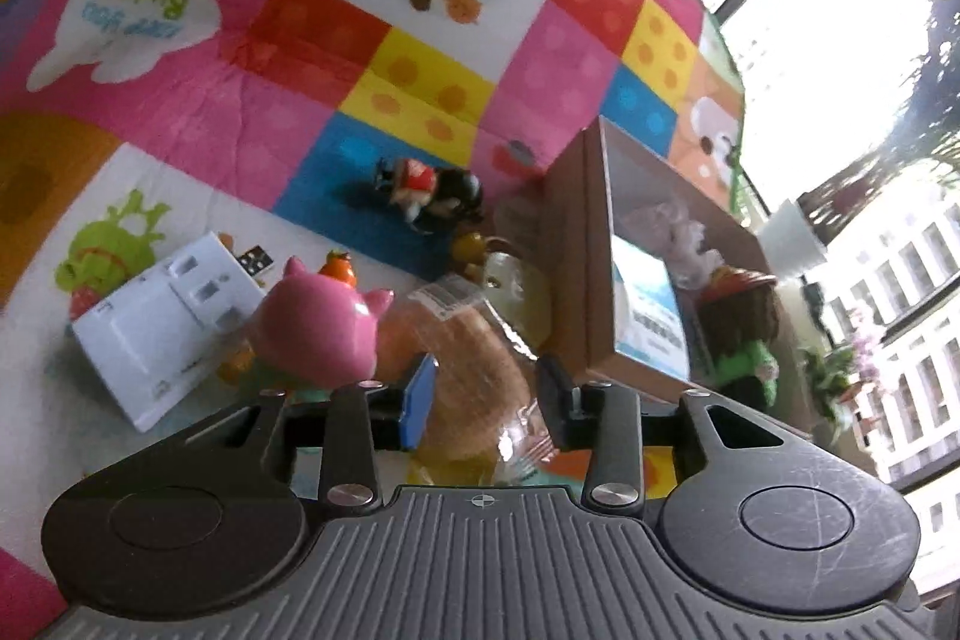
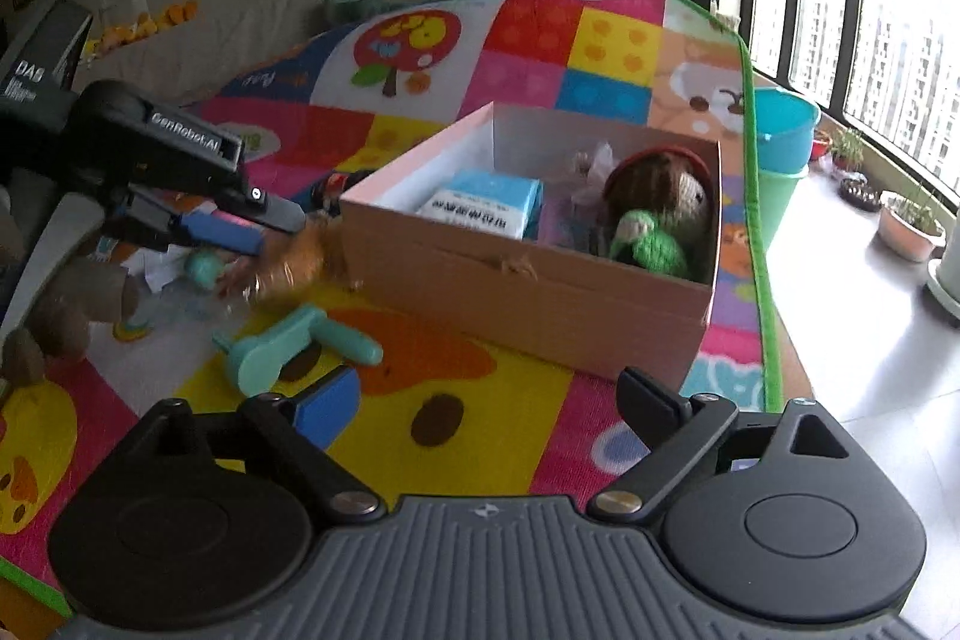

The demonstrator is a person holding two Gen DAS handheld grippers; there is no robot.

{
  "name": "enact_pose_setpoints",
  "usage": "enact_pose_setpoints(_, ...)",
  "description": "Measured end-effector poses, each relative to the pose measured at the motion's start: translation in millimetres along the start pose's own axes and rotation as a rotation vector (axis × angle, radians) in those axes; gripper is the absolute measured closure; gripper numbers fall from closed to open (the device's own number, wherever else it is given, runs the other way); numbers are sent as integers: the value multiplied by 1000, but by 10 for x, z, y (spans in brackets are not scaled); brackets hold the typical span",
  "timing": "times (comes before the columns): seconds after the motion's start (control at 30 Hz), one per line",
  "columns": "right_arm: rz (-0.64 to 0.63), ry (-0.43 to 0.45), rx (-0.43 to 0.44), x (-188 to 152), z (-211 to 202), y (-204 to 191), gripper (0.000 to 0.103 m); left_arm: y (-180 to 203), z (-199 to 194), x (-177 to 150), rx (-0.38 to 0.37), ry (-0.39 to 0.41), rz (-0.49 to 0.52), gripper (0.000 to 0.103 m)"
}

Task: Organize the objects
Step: 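Move the left tool to the bagged bread roll and grasp it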

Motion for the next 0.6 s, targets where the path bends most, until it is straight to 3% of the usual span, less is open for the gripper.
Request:
enact_pose_setpoints(0.1,14,-5,15,-51,34,3,7,62,58,34,65,27,12,61)
enact_pose_setpoints(0.2,35,-30,24,-118,130,-7,7,121,186,131,151,83,101,49)
enact_pose_setpoints(0.27,36,-34,24,-164,148,-29,7,69,258,163,208,85,116,46)
enact_pose_setpoints(0.6,50,-36,26,-382,108,90,5,47,65,-68,191,16,136,41)
Point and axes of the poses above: each gripper's, at about its wrist camera, not at the fingertips, and z roughly the way its jaws point, y to its right, x to its top, the point moved 7 cm from there along z, roughly the way its jaws point, and after that the axes turned 6 degrees about -x, right-handed, at the moved point
